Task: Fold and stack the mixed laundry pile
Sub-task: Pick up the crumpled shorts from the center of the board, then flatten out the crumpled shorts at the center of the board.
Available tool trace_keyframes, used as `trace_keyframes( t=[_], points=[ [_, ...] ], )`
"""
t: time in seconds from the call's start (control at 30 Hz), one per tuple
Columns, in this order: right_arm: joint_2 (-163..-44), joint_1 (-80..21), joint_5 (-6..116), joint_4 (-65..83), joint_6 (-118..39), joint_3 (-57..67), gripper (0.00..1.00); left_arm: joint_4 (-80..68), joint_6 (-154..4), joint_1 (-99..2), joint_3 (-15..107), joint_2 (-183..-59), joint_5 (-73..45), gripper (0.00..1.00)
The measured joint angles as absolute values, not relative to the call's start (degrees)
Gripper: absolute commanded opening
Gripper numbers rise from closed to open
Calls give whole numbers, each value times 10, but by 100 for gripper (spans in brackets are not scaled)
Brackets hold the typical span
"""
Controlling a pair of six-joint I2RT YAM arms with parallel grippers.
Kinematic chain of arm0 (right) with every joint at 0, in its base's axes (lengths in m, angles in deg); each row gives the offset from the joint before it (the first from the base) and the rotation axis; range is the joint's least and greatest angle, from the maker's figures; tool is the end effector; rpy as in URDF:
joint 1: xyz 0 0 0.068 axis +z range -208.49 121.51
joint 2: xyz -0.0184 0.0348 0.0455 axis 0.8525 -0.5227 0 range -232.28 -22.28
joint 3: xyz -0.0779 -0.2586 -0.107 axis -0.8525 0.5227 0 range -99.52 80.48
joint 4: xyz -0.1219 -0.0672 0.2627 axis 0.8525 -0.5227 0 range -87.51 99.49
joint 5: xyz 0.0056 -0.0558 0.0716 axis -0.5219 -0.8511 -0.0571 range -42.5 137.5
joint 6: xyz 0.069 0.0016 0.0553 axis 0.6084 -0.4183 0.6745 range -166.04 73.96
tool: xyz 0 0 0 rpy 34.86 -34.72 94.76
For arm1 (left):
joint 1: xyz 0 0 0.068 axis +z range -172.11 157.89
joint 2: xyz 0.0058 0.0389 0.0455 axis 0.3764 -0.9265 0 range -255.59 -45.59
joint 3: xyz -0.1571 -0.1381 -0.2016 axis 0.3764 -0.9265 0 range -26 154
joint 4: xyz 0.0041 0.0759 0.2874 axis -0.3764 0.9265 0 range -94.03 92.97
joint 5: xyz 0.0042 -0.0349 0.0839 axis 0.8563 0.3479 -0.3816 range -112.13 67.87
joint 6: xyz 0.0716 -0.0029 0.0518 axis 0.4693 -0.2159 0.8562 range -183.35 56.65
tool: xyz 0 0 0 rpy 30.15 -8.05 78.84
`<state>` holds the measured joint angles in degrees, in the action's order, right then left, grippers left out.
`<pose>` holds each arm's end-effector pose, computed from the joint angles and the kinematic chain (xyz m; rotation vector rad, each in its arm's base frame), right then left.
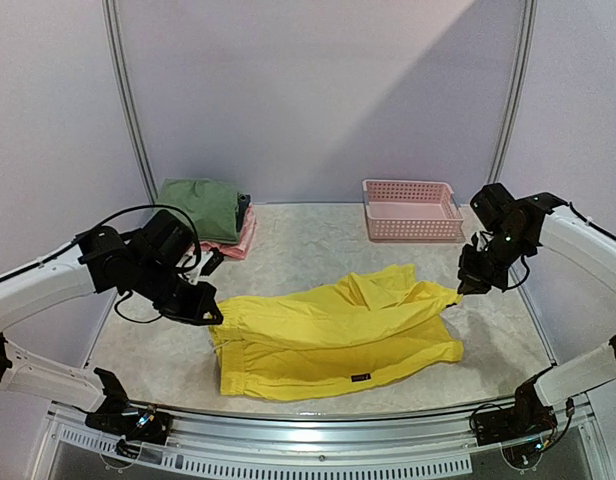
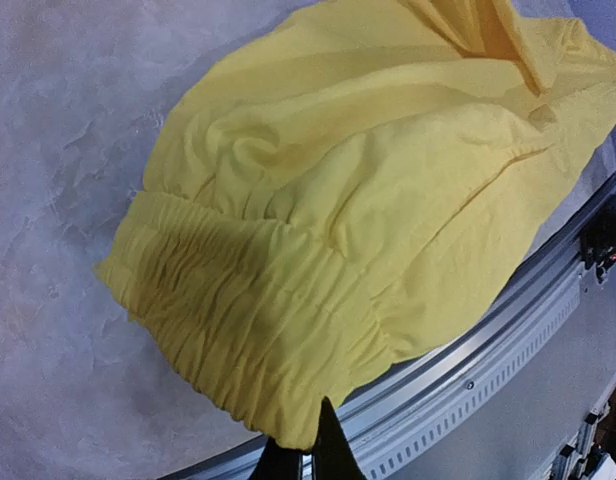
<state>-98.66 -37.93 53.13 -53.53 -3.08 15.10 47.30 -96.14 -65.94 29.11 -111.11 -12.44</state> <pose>0.2639 0.1071 0.2463 0.5507 2.8847 0.3397 0.1812 -0.1924 0.2449 0.3276 2.7727 -0.6214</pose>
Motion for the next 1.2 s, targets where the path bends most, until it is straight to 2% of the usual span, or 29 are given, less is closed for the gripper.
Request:
trace_keyframes(
  t=[0.37, 0.63, 0.9, 1.2],
  points=[
    [-909, -380, 561, -535, -44, 3, 0, 583, -942, -649, 525, -1126, -125, 0],
    [-887, -380, 600, -564, -38, -104, 0, 649, -934, -639, 639, -1125, -88, 0],
    [-842, -380, 633, -607, -25, -220, 0, 634, -966, -638, 653, -1040, 7, 0],
    [-812, -379, 644, -634, -9, -343, 0, 519, -1056, -638, 659, -966, 103, 0]
  ],
)
